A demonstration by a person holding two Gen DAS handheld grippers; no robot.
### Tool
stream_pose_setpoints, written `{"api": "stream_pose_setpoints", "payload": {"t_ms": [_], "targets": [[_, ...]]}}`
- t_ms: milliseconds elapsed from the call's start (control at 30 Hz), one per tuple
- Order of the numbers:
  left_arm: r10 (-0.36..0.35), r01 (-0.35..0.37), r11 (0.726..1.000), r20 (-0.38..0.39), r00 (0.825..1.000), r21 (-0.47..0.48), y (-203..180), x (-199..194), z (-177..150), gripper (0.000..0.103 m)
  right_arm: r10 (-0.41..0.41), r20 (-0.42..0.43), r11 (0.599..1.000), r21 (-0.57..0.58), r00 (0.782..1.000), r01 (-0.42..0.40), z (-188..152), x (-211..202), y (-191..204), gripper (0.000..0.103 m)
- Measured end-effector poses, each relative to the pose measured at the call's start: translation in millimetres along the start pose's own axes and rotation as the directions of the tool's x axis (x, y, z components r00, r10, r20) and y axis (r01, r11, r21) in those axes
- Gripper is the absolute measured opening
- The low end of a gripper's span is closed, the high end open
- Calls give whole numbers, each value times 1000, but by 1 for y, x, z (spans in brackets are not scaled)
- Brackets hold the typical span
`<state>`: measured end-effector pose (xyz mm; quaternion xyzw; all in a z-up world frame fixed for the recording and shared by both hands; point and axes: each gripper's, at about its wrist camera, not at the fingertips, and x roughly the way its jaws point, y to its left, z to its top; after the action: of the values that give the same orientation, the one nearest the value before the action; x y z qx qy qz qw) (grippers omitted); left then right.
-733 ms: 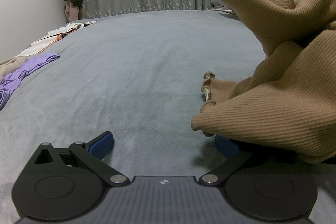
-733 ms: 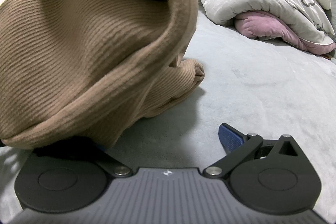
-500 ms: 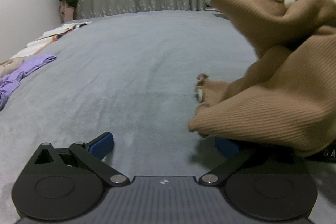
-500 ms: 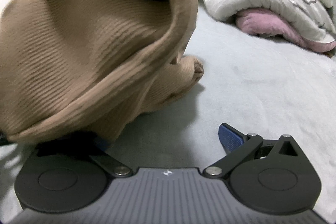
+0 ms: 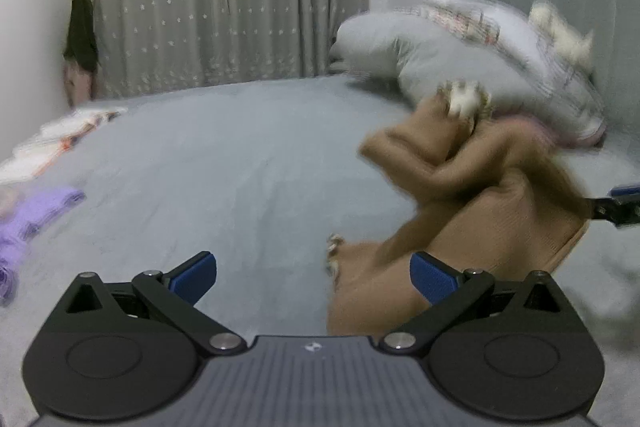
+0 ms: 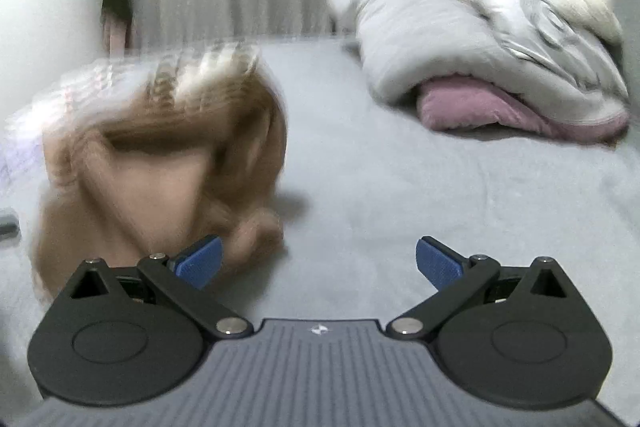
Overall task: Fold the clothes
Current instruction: 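Grasp the crumpled brown ribbed top with both grippers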
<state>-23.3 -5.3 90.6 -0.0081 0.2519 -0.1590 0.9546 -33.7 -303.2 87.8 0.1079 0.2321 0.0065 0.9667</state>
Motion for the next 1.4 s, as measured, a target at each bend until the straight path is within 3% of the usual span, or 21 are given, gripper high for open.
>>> {"api": "stream_pose_setpoints", "payload": {"t_ms": [100,133,167,233,367,467,600,700,767,800,867,900,933,1033,1100,1133,1267,1367,1400], "targets": [[-69,69,998,-7,998,-4,-3,2,-5,102,211,-48,971,126,976,-203,-1,13,7,99],[-79,79,997,-10,997,11,-2,3,-7,102,265,-85,962,97,961,-256,-10,22,22,79],[-62,62,998,-16,998,31,-2,5,-10,102,274,-110,962,46,955,-271,-16,28,34,50],[-30,31,998,-20,999,61,-1,8,-15,102,253,-160,960,-83,954,-269,-35,36,60,31],[-57,56,998,-9,998,-36,18,7,-4,102,249,-158,949,-159,955,-274,-51,14,67,21],[-121,119,977,-3,993,-178,34,12,-4,102,308,-186,921,-189,933,-341,-55,-20,81,21],[-153,151,959,7,988,-242,47,16,-7,102,468,-257,808,-265,846,-527,-54,-41,93,20],[-174,172,952,15,985,-254,47,18,-6,103,561,-358,675,-324,747,-662,-51,-63,95,20],[-214,206,945,-2,977,-254,49,23,-9,103,557,-417,630,-353,719,-692,-57,-73,87,22],[-218,208,948,-14,976,-241,47,26,-10,103,542,-435,622,-367,719,-692,-58,-78,79,23],[-221,210,956,-29,975,-205,44,29,-11,103,502,-403,668,-380,765,-639,-44,-81,66,39],[-220,211,960,-32,975,-182,43,30,-12,103,500,-375,688,-376,781,-621,-37,-83,57,42],[-204,200,974,-33,978,-102,35,31,-15,103,495,-312,728,-360,811,-584,-23,-90,38,50],[-188,189,982,-22,982,19,26,24,-17,103,453,-208,793,-350,867,-498,-6,-99,14,92],[-190,191,979,-15,982,77,18,24,-16,103,320,-101,864,-376,942,-334,2,-106,-11,93],[-195,196,977,-16,981,88,16,24,-17,103,263,-89,880,-386,961,-277,3,-106,-19,93],[-223,226,970,-38,974,86,14,29,-22,102,201,-110,911,-344,973,-227,12,-101,-47,93],[-253,256,964,-53,966,68,22,38,-24,100,241,-102,888,-378,965,-262,15,-89,-33,93],[-246,250,965,-56,968,77,24,39,-23,94,242,-96,881,-394,966,-260,15,-84,-24,93]]}}
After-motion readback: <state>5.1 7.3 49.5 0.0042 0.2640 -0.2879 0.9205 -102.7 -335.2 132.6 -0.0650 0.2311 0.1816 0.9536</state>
